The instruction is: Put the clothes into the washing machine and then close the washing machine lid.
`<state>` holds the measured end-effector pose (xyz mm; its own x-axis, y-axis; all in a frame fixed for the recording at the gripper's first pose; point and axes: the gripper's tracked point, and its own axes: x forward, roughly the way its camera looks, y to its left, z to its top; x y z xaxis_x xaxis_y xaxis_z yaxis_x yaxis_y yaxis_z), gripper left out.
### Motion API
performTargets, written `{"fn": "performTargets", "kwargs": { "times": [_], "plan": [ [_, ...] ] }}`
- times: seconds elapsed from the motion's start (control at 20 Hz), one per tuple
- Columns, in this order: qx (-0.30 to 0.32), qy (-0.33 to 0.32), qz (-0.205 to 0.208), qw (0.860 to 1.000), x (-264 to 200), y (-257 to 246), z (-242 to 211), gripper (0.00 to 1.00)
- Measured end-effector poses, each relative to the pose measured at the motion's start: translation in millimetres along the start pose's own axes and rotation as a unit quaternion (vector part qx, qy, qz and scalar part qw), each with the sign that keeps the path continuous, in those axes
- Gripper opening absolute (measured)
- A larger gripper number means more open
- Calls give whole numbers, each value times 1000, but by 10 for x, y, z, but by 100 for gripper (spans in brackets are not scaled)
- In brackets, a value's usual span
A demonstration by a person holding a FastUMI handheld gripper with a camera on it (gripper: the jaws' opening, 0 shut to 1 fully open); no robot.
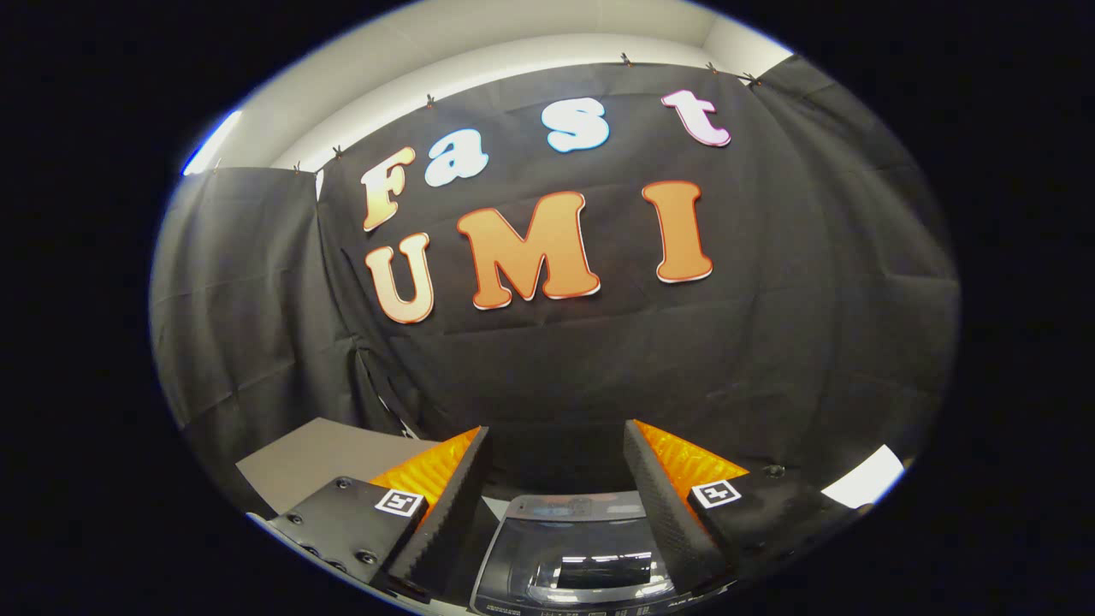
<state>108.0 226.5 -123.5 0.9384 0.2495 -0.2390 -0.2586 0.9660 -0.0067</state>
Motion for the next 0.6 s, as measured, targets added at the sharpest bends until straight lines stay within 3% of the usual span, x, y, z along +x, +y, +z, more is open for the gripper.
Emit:
{"fn": "performTargets", "kwargs": {
  "times": [0.35, 0.6],
  "plan": [
    [-11, -48, -13, 999, -471, -324, 561, 98],
    [-23, -75, -50, 996, -869, -823, 770, 98]
  ]
}}
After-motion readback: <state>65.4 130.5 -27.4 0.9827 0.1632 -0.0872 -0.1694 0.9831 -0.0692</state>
